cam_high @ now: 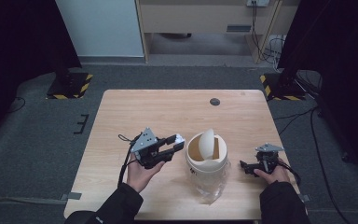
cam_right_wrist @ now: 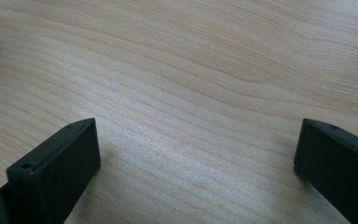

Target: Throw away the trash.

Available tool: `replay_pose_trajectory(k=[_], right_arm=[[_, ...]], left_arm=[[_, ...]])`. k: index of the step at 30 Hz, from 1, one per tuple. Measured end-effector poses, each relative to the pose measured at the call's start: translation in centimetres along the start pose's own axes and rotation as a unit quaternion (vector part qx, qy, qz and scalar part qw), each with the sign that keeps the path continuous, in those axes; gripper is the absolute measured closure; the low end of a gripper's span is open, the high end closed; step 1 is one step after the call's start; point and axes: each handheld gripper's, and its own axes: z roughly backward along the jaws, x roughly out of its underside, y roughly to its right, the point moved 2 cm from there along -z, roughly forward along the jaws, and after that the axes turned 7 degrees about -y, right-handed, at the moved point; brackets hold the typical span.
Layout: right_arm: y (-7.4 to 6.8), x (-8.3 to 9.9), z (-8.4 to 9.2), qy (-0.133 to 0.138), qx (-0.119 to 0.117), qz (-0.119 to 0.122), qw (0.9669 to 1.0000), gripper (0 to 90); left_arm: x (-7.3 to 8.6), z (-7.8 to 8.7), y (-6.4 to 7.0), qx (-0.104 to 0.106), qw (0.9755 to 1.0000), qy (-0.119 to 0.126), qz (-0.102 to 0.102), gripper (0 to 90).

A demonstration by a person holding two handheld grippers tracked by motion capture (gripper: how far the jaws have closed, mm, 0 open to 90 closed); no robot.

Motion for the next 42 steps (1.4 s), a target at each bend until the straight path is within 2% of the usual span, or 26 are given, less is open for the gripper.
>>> replay_pose_trajectory(k=[19,34,42], right_arm=[[0.0,0.0,0.0,0.000,0.000,0.000,1.0000,0.5],[0.0,0.0,0.0,0.000,0.000,0.000,1.0000,0.5],[0.0,0.0,0.0,0.000,0.000,0.000,1.0000,0.5]], left_arm=[[0.4,-2.4,1.0,0.027,0.9994,-0.022,-0.011,62.1],[1.0,-3.7,1.5,0.045,0.9976,-0.049,-0.019,61.7],[1.2,-4.1,1.5,0.056,0.9966,-0.056,-0.025,55.4]])
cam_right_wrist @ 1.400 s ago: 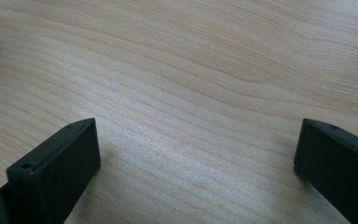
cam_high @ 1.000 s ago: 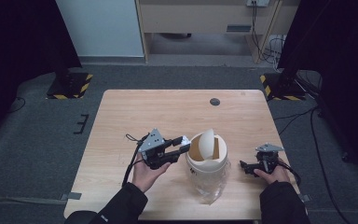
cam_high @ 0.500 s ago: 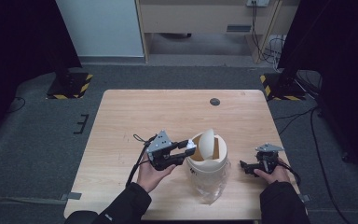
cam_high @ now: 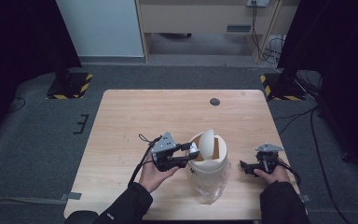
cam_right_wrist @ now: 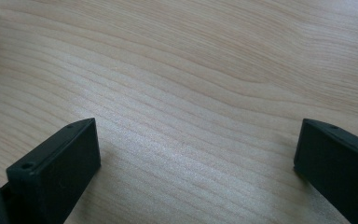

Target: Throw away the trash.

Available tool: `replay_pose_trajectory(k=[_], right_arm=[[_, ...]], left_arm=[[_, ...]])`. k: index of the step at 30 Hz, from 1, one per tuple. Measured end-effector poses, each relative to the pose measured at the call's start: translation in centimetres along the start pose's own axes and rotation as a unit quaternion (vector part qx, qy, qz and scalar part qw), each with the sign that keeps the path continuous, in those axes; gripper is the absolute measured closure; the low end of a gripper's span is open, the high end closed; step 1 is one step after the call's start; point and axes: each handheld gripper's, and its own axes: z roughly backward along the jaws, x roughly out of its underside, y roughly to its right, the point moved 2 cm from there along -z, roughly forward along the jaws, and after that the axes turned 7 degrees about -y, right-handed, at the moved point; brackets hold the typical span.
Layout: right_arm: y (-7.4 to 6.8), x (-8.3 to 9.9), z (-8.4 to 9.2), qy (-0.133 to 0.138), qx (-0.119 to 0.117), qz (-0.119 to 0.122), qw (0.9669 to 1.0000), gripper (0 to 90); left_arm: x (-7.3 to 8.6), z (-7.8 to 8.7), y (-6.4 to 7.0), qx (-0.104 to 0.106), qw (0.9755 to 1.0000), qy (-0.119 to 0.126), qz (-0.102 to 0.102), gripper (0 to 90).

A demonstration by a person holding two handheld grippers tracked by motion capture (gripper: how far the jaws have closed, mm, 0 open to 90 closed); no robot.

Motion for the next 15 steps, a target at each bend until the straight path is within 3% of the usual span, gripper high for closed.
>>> replay_pose_trajectory(k=[15], right_arm=[[0.01,0.00,0.00,0.000,0.000,0.000,1.0000,0.5]], left_arm=[[-0.06,0.70,-0.24,0.003,0.9999,0.010,0.003,47.6]])
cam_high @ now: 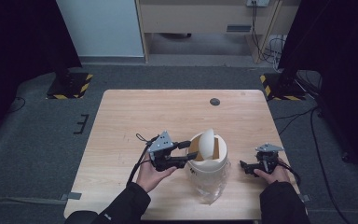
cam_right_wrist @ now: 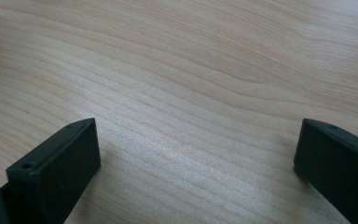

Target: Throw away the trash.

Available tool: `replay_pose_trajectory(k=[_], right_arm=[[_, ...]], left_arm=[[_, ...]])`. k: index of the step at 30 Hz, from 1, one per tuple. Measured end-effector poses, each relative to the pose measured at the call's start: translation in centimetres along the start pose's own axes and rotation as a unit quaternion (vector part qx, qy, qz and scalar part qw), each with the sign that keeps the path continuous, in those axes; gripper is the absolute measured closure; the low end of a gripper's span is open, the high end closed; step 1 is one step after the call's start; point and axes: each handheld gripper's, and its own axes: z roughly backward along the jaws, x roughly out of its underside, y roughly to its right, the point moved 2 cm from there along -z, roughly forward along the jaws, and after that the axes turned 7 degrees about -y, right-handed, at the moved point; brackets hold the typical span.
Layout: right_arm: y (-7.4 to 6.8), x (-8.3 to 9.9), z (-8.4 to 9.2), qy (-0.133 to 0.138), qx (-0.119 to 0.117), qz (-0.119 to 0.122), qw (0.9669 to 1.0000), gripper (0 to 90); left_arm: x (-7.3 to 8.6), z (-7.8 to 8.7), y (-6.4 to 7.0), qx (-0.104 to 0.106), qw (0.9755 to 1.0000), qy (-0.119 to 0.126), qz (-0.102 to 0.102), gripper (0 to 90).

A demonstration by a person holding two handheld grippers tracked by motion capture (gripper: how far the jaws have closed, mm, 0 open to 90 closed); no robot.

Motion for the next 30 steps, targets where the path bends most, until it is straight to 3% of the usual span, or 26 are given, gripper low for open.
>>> replay_pose_trajectory(k=[9,19,30], right_arm=[[0.0,0.0,0.0,0.000,0.000,0.000,1.0000,0.5],[0.0,0.0,0.0,0.000,0.000,0.000,1.0000,0.5],[0.0,0.0,0.0,0.000,0.000,0.000,1.0000,0.5]], left_arm=[[0.8,2.0,-0.4,-0.013,0.9999,-0.001,-0.004,44.2],[3.1,5.1,-2.2,-0.049,0.9985,-0.007,0.024,41.3],[5.1,6.6,-3.7,-0.077,0.9957,-0.034,0.038,33.1]])
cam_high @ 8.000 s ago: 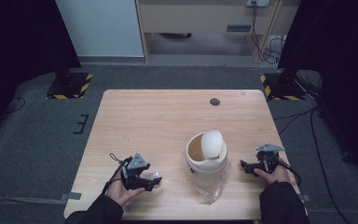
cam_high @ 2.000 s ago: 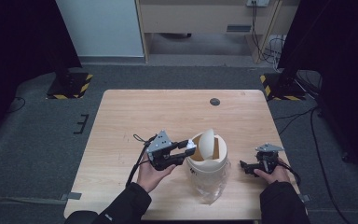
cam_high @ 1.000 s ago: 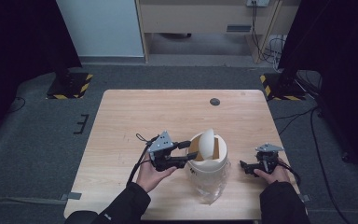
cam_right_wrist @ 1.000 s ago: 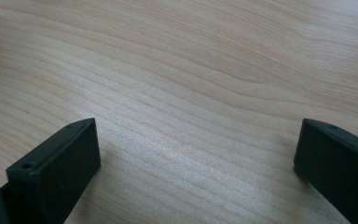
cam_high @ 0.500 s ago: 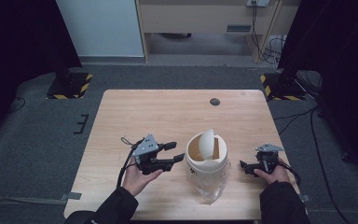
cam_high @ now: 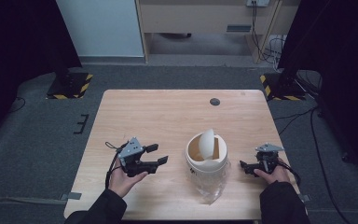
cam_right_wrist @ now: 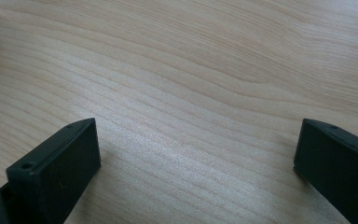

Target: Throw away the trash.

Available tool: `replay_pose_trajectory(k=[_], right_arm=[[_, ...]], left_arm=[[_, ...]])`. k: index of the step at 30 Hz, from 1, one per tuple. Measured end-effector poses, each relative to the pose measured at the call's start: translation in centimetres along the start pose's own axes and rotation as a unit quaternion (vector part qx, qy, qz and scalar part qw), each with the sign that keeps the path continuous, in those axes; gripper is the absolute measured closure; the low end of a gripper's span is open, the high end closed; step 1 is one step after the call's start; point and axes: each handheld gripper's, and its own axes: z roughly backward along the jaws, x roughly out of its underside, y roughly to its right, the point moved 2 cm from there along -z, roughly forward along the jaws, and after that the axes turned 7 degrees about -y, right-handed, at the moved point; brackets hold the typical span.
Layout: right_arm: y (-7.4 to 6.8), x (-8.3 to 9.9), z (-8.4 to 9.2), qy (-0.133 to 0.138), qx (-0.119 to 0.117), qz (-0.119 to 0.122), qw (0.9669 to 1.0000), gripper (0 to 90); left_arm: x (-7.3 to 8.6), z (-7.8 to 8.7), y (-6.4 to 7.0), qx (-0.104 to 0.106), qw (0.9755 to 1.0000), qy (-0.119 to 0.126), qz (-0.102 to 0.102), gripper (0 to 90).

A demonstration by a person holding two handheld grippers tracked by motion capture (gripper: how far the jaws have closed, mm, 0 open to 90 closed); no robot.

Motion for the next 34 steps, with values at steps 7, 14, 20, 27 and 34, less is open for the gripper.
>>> replay_pose_trajectory(k=[7,14,20,27,34], right_arm=[[0.0,0.0,0.0,0.000,0.000,0.000,1.0000,0.5],[0.0,0.0,0.0,0.000,0.000,0.000,1.0000,0.5],[0.0,0.0,0.0,0.001,0.000,0.000,1.0000,0.5],[-0.1,0.0,0.0,0.000,0.000,-0.001,1.0000,0.5],[-0.1,0.0,0.0,0.000,0.000,-0.001,1.0000,0.5]], left_arm=[[2.0,0.5,-1.7,-0.032,0.9987,-0.034,0.022,25.5],[3.7,0.9,-3.5,-0.071,0.9941,-0.064,0.051,19.2],[5.0,1.4,-5.3,-0.132,0.9835,-0.102,0.070,15.5],[5.9,1.4,-6.7,-0.169,0.9729,-0.137,0.078,13.6],[6.7,1.3,-7.9,-0.181,0.9651,-0.169,0.085,11.6]])
